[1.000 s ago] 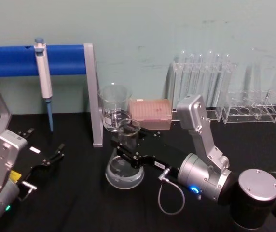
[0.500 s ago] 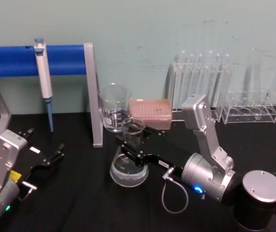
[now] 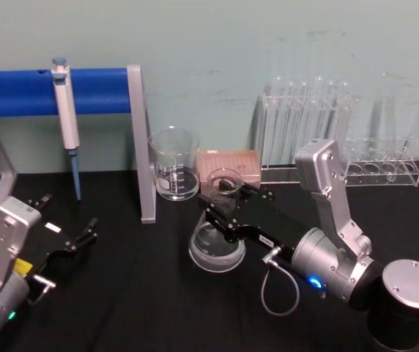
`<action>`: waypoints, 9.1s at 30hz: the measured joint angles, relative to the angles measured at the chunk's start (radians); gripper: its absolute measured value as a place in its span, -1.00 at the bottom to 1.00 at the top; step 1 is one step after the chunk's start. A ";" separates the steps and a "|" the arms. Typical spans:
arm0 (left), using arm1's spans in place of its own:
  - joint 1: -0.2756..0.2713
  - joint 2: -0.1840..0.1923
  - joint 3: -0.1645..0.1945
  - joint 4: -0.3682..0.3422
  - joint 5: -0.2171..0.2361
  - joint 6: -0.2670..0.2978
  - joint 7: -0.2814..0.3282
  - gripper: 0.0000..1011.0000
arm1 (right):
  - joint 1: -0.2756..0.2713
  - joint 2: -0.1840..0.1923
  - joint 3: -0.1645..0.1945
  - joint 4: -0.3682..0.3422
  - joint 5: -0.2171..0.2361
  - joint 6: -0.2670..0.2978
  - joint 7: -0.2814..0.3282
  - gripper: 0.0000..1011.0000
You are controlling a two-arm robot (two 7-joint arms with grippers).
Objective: Grasp the erlenmeyer flask with one hand, shake it three times, then place it back.
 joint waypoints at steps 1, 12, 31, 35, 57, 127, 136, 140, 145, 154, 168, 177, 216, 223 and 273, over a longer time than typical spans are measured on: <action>0.000 0.000 0.000 0.000 0.000 0.000 0.000 0.98 | -0.001 -0.001 0.001 0.000 -0.002 0.001 -0.002 -0.11; 0.000 0.000 0.000 0.000 0.000 0.000 0.000 0.98 | -0.008 -0.012 0.018 0.003 -0.023 0.008 -0.021 -0.11; 0.000 0.000 0.000 0.000 0.000 0.000 0.000 0.98 | -0.012 -0.022 0.033 0.011 -0.030 0.009 -0.015 -0.11; 0.000 0.000 0.000 0.000 0.000 0.000 0.000 0.98 | -0.014 -0.023 0.034 0.016 -0.030 0.008 -0.013 -0.11; 0.000 0.000 0.000 0.000 0.000 0.000 0.000 0.98 | -0.015 -0.030 0.018 0.101 -0.036 -0.013 0.017 -0.11; 0.000 0.000 0.000 0.000 0.000 0.000 0.000 0.98 | -0.017 -0.040 0.016 0.130 -0.051 -0.009 0.012 0.98; 0.000 0.000 0.000 0.000 0.000 0.000 0.000 0.98 | -0.024 -0.034 0.022 0.123 -0.043 -0.008 0.017 0.98; 0.000 0.000 0.000 0.000 0.000 0.000 0.000 0.98 | -0.046 -0.016 0.036 0.095 -0.031 0.003 0.017 0.98; 0.000 0.000 0.000 0.000 0.000 0.000 0.000 0.98 | -0.071 0.011 0.052 0.059 -0.017 0.018 0.020 0.98; 0.000 0.000 0.000 0.000 0.000 0.000 0.000 0.98 | -0.125 0.098 0.083 -0.028 0.025 0.041 0.055 0.98; 0.000 0.000 0.000 0.000 0.000 0.000 0.000 0.98 | -0.146 0.077 0.142 -0.041 -0.008 0.011 -0.078 0.98; 0.000 0.000 0.000 0.000 0.000 0.000 0.000 0.98 | -0.141 0.014 0.168 0.008 -0.069 0.007 -0.174 0.98; 0.000 0.000 0.000 0.000 0.000 0.000 0.000 0.98 | -0.140 -0.008 0.174 0.038 -0.100 0.015 -0.173 0.98; 0.000 0.000 0.000 0.000 0.000 0.000 0.000 0.98 | -0.140 -0.008 0.174 0.038 -0.099 0.015 -0.174 0.98; 0.000 0.000 0.000 0.000 0.000 0.000 0.000 0.98 | -0.140 -0.008 0.174 0.037 -0.099 0.015 -0.174 0.98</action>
